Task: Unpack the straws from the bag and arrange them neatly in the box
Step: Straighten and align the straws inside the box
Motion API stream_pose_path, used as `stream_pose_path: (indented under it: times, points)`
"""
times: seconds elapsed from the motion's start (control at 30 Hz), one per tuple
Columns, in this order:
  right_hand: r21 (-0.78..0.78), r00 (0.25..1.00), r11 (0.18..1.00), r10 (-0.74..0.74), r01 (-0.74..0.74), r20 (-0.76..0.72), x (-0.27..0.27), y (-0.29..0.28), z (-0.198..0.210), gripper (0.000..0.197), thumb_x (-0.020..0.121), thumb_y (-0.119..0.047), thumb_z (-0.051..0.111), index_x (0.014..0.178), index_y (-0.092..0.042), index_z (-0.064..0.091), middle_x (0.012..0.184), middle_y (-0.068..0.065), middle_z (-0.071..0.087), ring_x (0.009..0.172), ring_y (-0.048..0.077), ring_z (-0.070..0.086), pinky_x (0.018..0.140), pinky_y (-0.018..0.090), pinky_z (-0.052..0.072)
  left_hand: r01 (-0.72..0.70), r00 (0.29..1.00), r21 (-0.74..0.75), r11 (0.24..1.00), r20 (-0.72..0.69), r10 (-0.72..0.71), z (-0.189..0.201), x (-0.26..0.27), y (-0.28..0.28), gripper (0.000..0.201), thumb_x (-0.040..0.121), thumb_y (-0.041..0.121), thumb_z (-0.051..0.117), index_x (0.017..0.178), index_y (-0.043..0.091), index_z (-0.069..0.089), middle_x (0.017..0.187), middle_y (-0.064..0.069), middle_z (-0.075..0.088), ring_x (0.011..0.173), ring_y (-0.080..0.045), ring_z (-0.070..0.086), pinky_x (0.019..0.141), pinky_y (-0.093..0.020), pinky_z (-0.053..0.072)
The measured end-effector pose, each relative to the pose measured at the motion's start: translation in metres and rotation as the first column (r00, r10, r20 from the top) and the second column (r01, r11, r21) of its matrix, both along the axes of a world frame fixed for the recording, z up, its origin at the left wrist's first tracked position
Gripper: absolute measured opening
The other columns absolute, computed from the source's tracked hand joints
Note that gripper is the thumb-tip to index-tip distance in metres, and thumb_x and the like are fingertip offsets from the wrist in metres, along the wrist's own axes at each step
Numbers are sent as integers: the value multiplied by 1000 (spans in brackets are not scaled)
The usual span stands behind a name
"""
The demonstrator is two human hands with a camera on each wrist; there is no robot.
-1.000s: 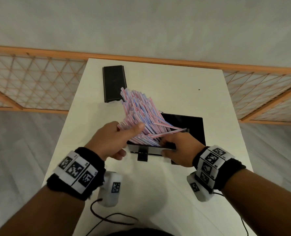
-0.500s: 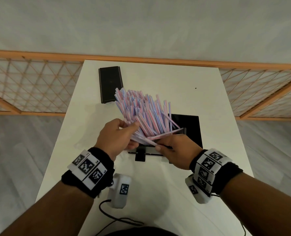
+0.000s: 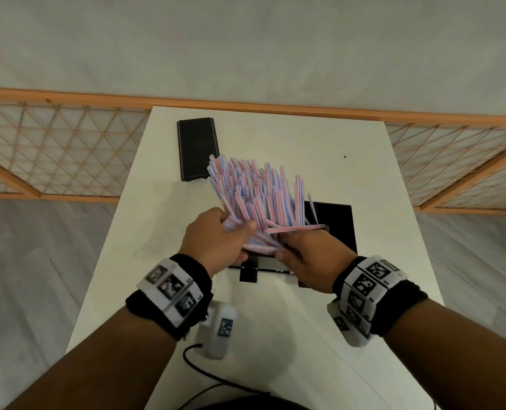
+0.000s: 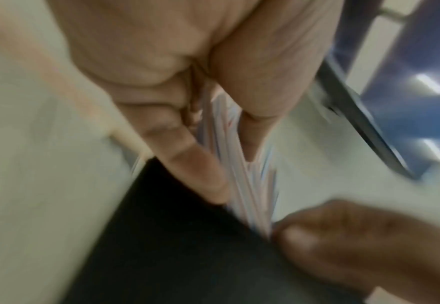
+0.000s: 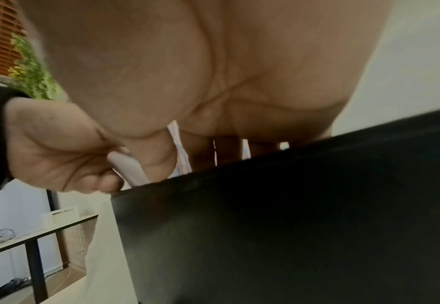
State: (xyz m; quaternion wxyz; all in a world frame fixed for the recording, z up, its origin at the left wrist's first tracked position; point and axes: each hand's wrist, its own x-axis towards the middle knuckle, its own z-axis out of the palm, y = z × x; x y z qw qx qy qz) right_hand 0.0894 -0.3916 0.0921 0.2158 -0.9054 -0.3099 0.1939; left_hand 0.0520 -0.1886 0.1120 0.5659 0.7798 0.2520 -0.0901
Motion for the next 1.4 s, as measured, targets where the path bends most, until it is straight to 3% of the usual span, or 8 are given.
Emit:
stream_pose_path:
  times: [0.1,0.23,0.33,0.5,0.63,0.8,1.13,1.4]
  points:
    - [-44,999,998,-39,39,-5,-2,-11,-7,34,95,-49,47,87,-19,62,77,-5,62,70,16,58,68,36,52,116,982,382,917,97,-164,-1,-5,-1,37,91,54,65,79,24,48,82,5,59,76,-14,57,60,-22,39]
    - [-132,992,983,-124,125,15,-4,-25,-8,43,89,-63,51,76,-22,58,71,-6,57,66,14,55,63,33,50,44,980,316,948,170,-102,-15,-4,0,69,84,81,38,89,12,37,90,0,41,73,-14,44,63,-29,36]
    - [-188,992,975,-124,118,-22,-5,-24,-8,37,87,-64,55,75,-29,51,73,-9,55,67,9,54,62,26,43,88,994,314,945,30,-103,-22,-2,-2,98,73,96,29,114,8,39,113,-9,41,99,-21,49,90,-38,44]
    - [-20,994,994,-105,104,-9,-3,-20,-10,36,88,-55,61,93,-20,65,83,-4,61,76,16,58,71,30,48,27,1000,-156,987,0,-28,-14,3,-9,70,90,67,46,136,17,30,125,11,49,115,-9,48,99,-31,33]
    - [-6,984,987,-162,163,74,4,-27,-8,45,85,-58,61,75,-14,64,76,-1,53,72,14,50,68,29,43,39,996,-92,995,88,-31,-23,-1,-11,70,85,49,74,131,18,32,120,18,57,113,-5,60,97,-31,46]
    - [-229,983,961,-171,153,-61,6,-21,1,56,78,-77,53,72,-21,57,74,-1,56,80,16,54,71,32,48,15,997,14,1000,76,-16,-28,-4,-15,50,90,34,75,112,16,34,118,-5,56,110,-9,56,75,-22,44]
    - [-154,939,952,-291,265,-183,7,-2,5,43,79,-55,73,94,-19,56,81,-5,61,68,8,57,55,19,41,10,991,-67,998,132,-2,-41,-2,-8,63,86,41,78,128,16,37,125,4,62,116,-16,62,99,-38,51]
    - [-321,947,937,-222,140,-234,8,11,0,37,83,-58,67,85,-27,45,76,-10,57,66,7,57,56,22,41,109,979,47,993,166,-115,-44,-8,-8,82,71,27,92,126,19,31,120,7,59,107,-5,63,77,-12,52]
